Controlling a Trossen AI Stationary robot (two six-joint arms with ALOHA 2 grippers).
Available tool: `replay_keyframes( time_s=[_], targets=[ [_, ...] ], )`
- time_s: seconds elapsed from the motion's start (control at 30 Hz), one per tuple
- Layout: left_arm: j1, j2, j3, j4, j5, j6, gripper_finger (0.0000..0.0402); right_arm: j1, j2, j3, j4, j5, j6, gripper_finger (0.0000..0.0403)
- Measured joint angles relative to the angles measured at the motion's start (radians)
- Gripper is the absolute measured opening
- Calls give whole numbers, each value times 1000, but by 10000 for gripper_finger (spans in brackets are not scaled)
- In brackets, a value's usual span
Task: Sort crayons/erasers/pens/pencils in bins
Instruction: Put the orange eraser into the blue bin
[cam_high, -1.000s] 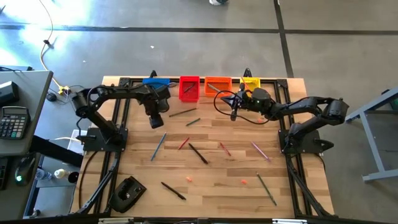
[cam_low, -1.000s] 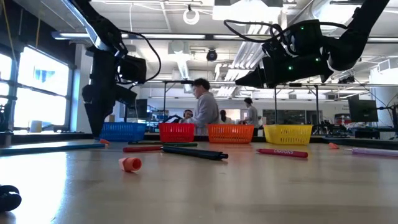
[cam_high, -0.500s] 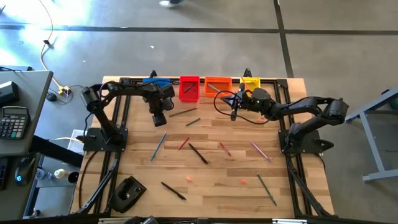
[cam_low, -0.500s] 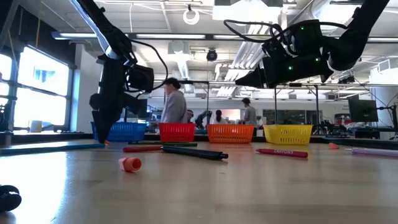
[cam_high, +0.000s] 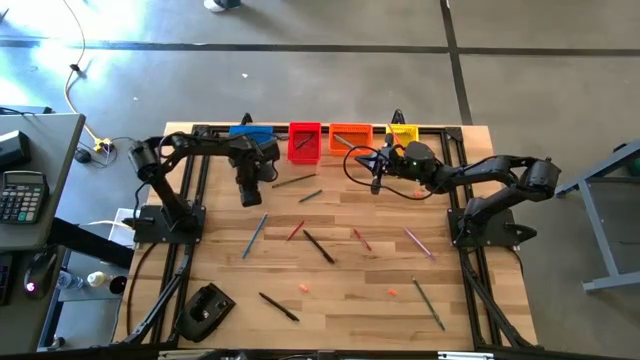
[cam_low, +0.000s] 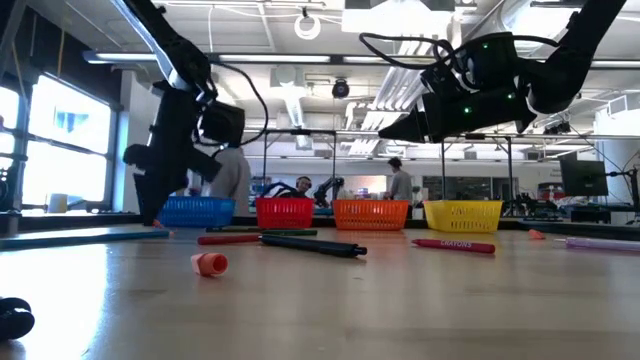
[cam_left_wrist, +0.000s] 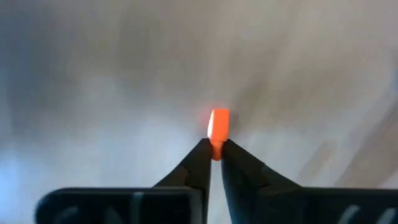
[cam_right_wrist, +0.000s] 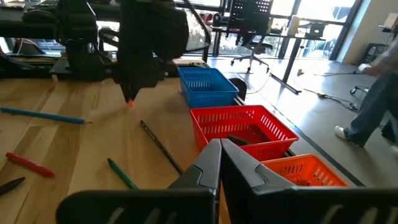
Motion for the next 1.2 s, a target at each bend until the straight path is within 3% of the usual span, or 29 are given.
replay_keyframes(
  time_s=[0.13, 0.33, 0.5, 0.7, 1.0, 1.2],
  targets=[
    [-13, -111, 3, -42, -89, -3, 3, 0, 0, 0, -3, 0, -3, 0],
    [24, -277, 49, -41, -120, -115, 2, 0, 3, 0, -3, 0, -3, 0],
    [94, -300, 155, -79, -186, -171, 1, 0, 3, 0, -2, 0, -3, 0],
    [177, -192, 268, -78, -260, -124, 1, 0, 3, 0, -2, 0, -3, 0],
    [286, 105, 349, 16, -270, -36, 0, 0, 3, 0, -2, 0, -3, 0],
    [324, 233, 399, 37, -275, -25, 0, 0, 3, 0, -2, 0, -3, 0]
  ],
)
